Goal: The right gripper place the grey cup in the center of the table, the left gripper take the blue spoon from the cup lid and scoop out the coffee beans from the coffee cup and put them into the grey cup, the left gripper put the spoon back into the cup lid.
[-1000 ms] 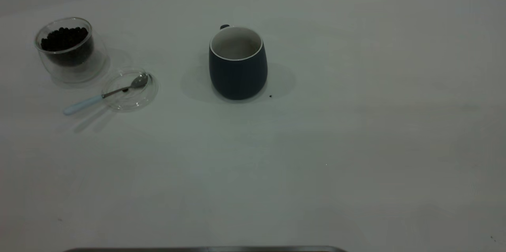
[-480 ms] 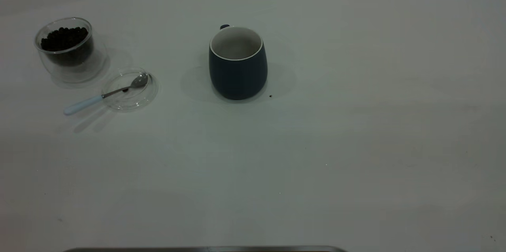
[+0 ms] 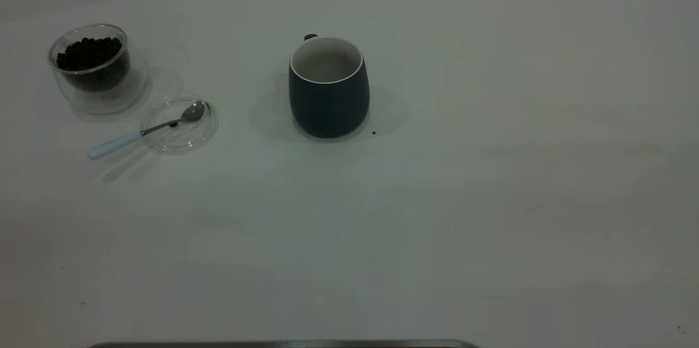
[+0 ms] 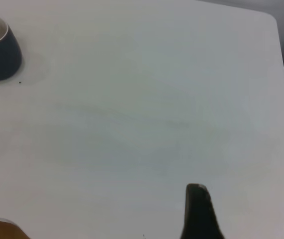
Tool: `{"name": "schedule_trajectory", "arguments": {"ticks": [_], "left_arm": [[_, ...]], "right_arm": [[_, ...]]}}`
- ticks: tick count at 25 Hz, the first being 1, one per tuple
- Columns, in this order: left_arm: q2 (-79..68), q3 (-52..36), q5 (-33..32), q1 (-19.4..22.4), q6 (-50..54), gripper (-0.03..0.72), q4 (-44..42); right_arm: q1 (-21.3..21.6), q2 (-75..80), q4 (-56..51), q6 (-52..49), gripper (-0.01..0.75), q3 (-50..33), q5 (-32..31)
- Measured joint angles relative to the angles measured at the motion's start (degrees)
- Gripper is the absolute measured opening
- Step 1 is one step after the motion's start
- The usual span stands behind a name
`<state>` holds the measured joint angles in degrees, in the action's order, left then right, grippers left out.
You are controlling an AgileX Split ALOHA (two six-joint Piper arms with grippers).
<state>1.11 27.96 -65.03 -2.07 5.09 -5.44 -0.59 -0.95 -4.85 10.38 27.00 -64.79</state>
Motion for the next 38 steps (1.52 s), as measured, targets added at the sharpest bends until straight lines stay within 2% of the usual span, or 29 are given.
{"name": "schedule_trajectory", "arguments": {"ticks": [8, 38], "left_arm": [[0.0, 0.0, -0.1, 0.0, -6.3, 0.586, 4.8], [0.0, 0.0, -0.1, 0.0, -6.6, 0.586, 5.0]], "right_arm": [[0.0, 0.0, 0.0, 0.0, 0.461, 0.0, 0.0], [0.0, 0.0, 0.0, 0.0, 0.461, 0.0, 0.0]]}}
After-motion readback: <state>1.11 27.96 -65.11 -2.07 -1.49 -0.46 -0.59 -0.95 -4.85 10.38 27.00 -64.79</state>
